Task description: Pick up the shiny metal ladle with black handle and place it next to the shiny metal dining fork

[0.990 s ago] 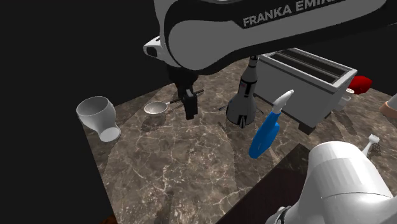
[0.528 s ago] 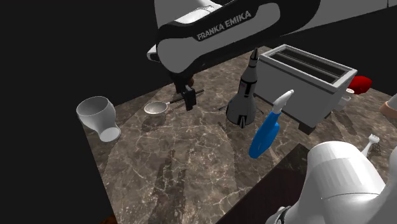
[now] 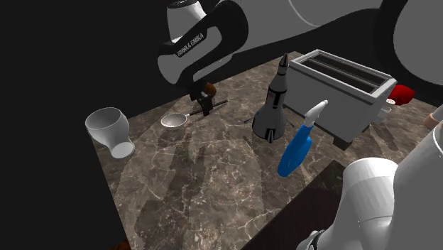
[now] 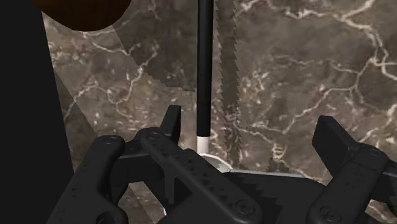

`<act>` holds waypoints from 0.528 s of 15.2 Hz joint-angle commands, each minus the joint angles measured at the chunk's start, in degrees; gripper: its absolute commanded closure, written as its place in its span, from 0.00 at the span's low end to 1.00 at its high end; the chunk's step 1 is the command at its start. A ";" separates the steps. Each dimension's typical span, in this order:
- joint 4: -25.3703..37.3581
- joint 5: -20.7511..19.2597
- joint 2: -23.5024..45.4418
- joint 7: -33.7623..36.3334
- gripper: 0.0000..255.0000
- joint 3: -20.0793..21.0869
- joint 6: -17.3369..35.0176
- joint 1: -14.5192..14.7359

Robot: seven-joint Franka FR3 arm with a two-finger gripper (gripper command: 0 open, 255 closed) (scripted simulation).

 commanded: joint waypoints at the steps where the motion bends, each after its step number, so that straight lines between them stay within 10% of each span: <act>1: 4.32 4.71 6.31 -6.36 0.00 0.05 1.06 -1.78; 8: 4.03 8.16 10.74 -9.18 0.00 1.61 5.07 -3.97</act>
